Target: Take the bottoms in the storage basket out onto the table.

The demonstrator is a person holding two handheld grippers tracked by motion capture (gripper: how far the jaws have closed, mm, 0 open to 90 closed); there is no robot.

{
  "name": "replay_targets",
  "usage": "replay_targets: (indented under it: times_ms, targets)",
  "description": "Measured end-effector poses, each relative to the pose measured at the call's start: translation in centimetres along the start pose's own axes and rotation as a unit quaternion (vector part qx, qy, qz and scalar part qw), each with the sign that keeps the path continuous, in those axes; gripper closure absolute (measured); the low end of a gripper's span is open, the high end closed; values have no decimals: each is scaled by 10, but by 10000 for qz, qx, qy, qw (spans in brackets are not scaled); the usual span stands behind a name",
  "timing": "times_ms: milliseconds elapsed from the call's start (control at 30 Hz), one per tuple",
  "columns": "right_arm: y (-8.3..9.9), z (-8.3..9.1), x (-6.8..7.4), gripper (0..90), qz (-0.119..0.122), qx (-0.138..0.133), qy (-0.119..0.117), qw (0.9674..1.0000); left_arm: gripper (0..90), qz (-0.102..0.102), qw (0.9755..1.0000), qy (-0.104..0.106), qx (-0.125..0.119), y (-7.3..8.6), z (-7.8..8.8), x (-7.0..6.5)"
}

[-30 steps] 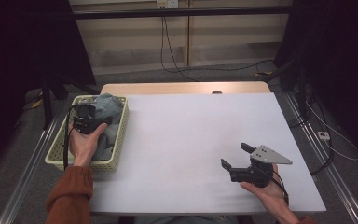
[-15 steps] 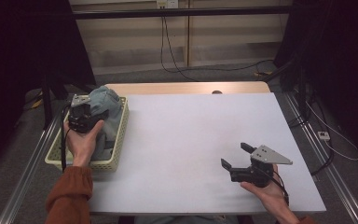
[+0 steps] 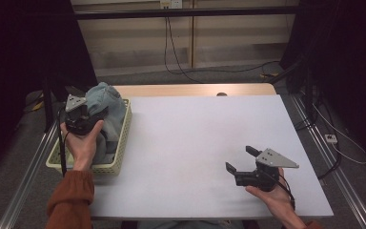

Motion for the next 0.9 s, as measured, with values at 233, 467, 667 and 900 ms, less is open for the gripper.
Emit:
replay_targets:
  times_ms: [233,467,667,900]
  targets:
    - [0,-1,0,64,-1,5,-6,10000,644,-45,9996,-70,-283,-10,10,4]
    - [0,-1,0,64,8,6,-8,10000,644,27,9991,-11,-417,-16,16,4]
    - [0,-1,0,64,1,8,-12,10000,645,82,9981,-27,-605,-23,23,6]
    - [0,-1,0,64,-9,3,-14,10000,645,110,9968,-24,-792,-31,32,6]
Point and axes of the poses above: each handheld gripper's, and its own axes: z roughly backward along the jaws, y roughly out of its underside, x roughly to its left, the point moved 7 cm from there along -z, roughly forward along the jaws, and after that the axes turned 13 degrees about -y, right-handed, at the moved point
